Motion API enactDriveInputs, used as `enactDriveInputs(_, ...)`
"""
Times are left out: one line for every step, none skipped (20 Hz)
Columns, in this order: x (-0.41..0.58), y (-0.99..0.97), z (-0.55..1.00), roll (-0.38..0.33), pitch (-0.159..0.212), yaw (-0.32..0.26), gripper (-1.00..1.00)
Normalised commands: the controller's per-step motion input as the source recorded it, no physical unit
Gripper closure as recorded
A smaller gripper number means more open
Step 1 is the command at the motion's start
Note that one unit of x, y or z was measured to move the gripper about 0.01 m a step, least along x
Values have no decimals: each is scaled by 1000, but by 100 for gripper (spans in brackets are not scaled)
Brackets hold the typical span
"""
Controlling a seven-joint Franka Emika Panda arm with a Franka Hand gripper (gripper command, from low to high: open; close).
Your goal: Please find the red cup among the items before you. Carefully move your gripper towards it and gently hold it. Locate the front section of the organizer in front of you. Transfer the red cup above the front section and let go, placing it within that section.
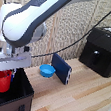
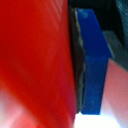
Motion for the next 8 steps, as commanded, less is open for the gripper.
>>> enactDriveInputs(77,-140,494,120,0,111,-100)
enactDriveInputs(206,-206,537,166,0,83,-100)
enactDriveInputs(263,-249,580,189,0,92,-100)
enactDriveInputs(314,-297,546,148,-64,55,-100)
enactDriveInputs(334,-400,557,112,-129,25,-100)
enactDriveInputs(374,-346,506,23,-227,26,-100)
enactDriveInputs(440,-357,423,0,-261,29,-100)
enactDriveInputs(471,-363,311,0,-288,43,-100)
